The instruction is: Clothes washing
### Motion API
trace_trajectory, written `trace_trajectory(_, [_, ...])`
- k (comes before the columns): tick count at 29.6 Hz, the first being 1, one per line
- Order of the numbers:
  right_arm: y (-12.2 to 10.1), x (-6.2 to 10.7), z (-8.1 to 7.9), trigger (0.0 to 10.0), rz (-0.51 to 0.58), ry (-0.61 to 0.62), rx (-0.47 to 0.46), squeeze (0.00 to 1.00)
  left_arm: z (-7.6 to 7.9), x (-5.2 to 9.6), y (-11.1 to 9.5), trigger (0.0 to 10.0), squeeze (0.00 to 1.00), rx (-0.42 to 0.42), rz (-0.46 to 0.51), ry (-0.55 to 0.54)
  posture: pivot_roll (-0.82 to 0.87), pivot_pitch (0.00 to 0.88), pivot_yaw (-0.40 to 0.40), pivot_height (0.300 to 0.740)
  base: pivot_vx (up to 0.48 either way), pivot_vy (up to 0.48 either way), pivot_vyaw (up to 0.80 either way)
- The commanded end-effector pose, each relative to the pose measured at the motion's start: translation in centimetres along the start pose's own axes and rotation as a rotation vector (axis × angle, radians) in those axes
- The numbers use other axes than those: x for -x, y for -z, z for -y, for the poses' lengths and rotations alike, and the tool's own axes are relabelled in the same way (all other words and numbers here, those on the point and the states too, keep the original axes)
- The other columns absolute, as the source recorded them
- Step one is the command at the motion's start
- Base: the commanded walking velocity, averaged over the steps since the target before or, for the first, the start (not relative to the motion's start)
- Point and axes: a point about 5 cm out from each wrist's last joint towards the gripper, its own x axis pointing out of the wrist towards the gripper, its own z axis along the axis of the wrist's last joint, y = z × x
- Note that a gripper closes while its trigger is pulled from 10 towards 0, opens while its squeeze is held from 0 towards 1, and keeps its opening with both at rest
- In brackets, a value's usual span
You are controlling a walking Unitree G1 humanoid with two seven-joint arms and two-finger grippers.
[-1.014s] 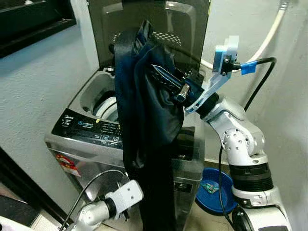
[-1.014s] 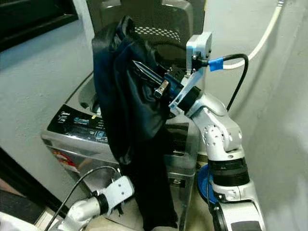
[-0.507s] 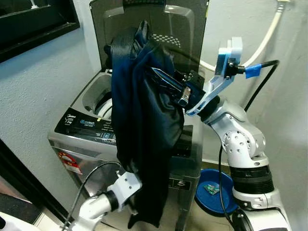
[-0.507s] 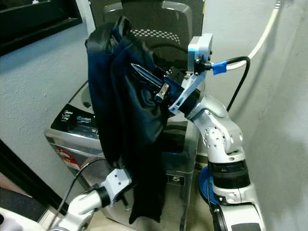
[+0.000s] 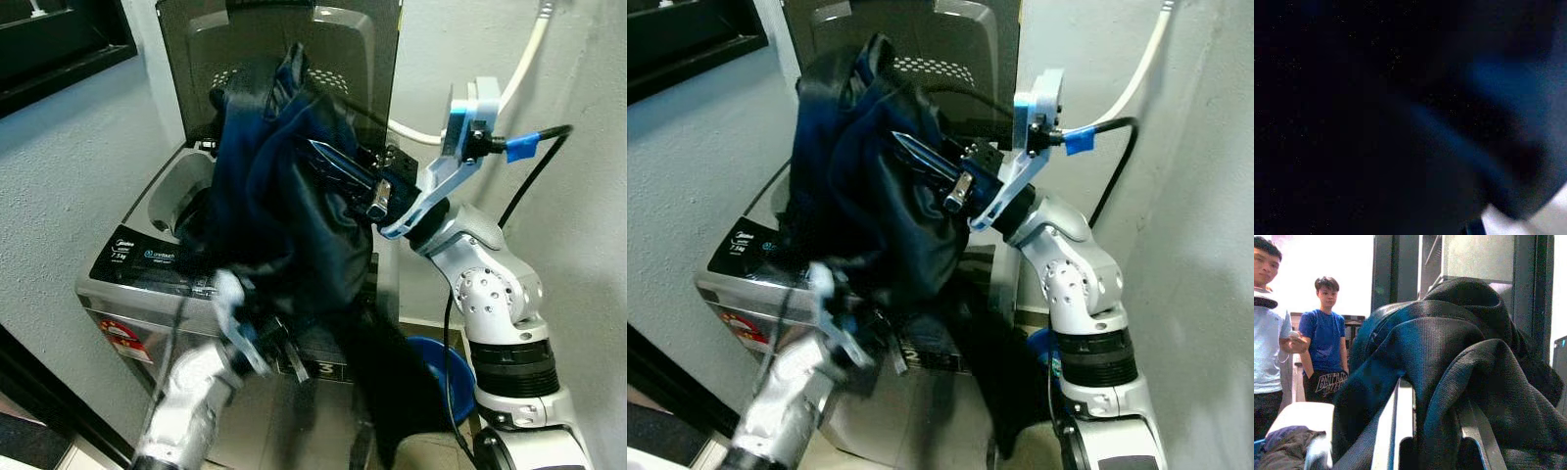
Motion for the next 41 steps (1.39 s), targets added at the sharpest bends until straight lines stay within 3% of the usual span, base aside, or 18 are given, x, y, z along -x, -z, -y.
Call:
trace_trajectory(1, [-0.6, -0.4, -0.5, 0.0, 0.024, -0.032, 0.015, 0.0, -0.9, -0.3, -2.3, 0.0, 0.0, -0.04, 0.072, -0.027, 0.02, 0.0, 0.044, 0.74, 0.0, 0.0, 0.0])
trace_trajectory(2, [-0.6, -0.4, -0.5, 0.0, 0.024, -0.032, 0.015, 0.0, -0.9, -0.3, -2.3, 0.0, 0.0, -0.04, 0.072, -0.027, 0.02, 0.0, 0.044, 0.74, 0.0, 0.0, 0.0])
trace_trajectory(5, [-0.7, -0.4, -0.4, 0.0, 0.03, -0.023, 0.017, 0.0, -2.2, -1.1, -5.0, 0.0, 0.0, -0.122, 0.15, -0.085, 0.02, 0.0, 0.044, 0.74, 0.0, 0.0, 0.0])
trace_trajectory(8, [-0.7, -0.4, 0.3, 0.0, 0.037, 0.027, 0.025, 0.0, -4.0, -2.1, -10.3, 0.0, 0.0, -0.32, 0.226, -0.181, 0.02, 0.0, 0.044, 0.74, 0.0, 0.0, 0.0])
trace_trajectory(9, [-0.7, -0.4, 0.3, 0.0, 0.037, 0.027, 0.025, 0.0, -4.0, -2.1, -10.3, 0.0, 0.0, -0.32, 0.226, -0.181, 0.02, 0.0, 0.044, 0.74, 0.0, 0.0, 0.0])
trace_trajectory(10, [-0.6, -0.4, 0.7, 0.0, 0.033, 0.061, 0.035, 0.0, -4.8, -2.3, -12.4, 0.0, 0.0, -0.402, 0.263, -0.239, 0.03, 0.0, 0.043, 0.74, 0.0, 0.0, 0.0])
trace_trajectory(11, [-0.6, -0.4, 0.7, 0.0, 0.033, 0.061, 0.035, 0.0, -4.8, -2.3, -12.4, 0.0, 0.0, -0.402, 0.263, -0.239, 0.03, 0.0, 0.043, 0.74, 0.0, 0.0, 0.0])
trace_trajectory(15, [1.1, -0.7, 3.0, 0.0, -0.088, 0.262, 0.092, 0.0, -6.8, -2.4, -17.8, 0.4, 0.0, -0.72, 0.284, -0.449, 0.03, 0.0, 0.043, 0.74, 0.0, 0.0, 0.0])
trace_trajectory(18, [1.8, -0.8, 3.3, 0.0, -0.13, 0.297, 0.103, 0.0, -7.0, -2.5, -18.4, 0.5, 0.0, -0.788, 0.273, -0.488, 0.03, 0.0, 0.043, 0.74, 0.0, 0.0, 0.0])
trace_trajectory(19, [2.7, -1.0, 3.4, 0.0, -0.169, 0.322, 0.103, 0.0, -7.5, -2.7, -18.7, 0.3, 0.0, -0.868, 0.236, -0.544, 0.04, 0.0, 0.037, 0.74, 0.0, 0.0, 0.0])
trace_trajectory(21, [2.7, -1.0, 3.4, 0.0, -0.169, 0.322, 0.103, 0.0, -7.5, -2.7, -18.7, 0.3, 0.0, -0.868, 0.236, -0.544, 0.04, 0.0, 0.037, 0.74, 0.0, 0.0, 0.0])
trace_trajectory(25, [6.0, -2.6, 2.3, 0.0, -0.299, 0.336, 0.099, 0.0, -10.0, -2.9, -16.4, 0.0, 0.0, -0.998, 0.056, -0.693, 0.05, 0.0, 0.026, 0.74, 0.0, 0.0, 0.0])
trace_trajectory(32, [6.7, -2.8, 2.3, 0.0, -0.331, 0.351, 0.1, 0.0, -10.6, -2.8, -15.5, 0.0, 0.0, -1.02, 0.008, -0.717, 0.04, 0.0, 0.024, 0.74, 0.0, 0.0, 0.0])
trace_trajectory(34, [8.1, -3.0, 2.6, 1.5, -0.4, 0.397, 0.108, 0.0, -11.8, -2.7, -13.4, 0.0, 0.0, -1.02, -0.086, -0.745, 0.04, 0.0, 0.017, 0.74, 0.0, 0.0, 0.0])
trace_trajectory(35, [8.7, -3.0, 2.8, 4.2, -0.428, 0.43, 0.106, 0.0, -12.4, -2.8, -12.4, 0.2, 0.0, -1.007, -0.13, -0.746, 0.05, 0.0, 0.014, 0.74, 0.0, 0.0, 0.0])
trace_trajectory(36, [8.7, -3.0, 2.8, 4.2, -0.428, 0.43, 0.106, 0.0, -12.4, -2.8, -12.4, 0.2, 0.0, -1.007, -0.13, -0.746, 0.05, 0.0, 0.014, 0.74, 0.0, 0.0, 0.0])
trace_trajectory(37, [9.1, -3.0, 3.1, 10.0, -0.454, 0.465, 0.109, 0.0, -12.8, -3.0, -11.6, 1.3, 0.0, -1.01, -0.175, -0.743, 0.05, 0.0, 0.012, 0.74, 0.0, 0.0, 0.0])
trace_trajectory(41, [10.1, -2.5, 3.5, 10.0, -0.521, 0.542, 0.116, 0.0, -13.1, -4.1, -9.3, 1.7, 0.0, -0.954, -0.252, -0.69, 0.04, 0.0, 0.014, 0.74, 0.0, 0.0, 0.0])
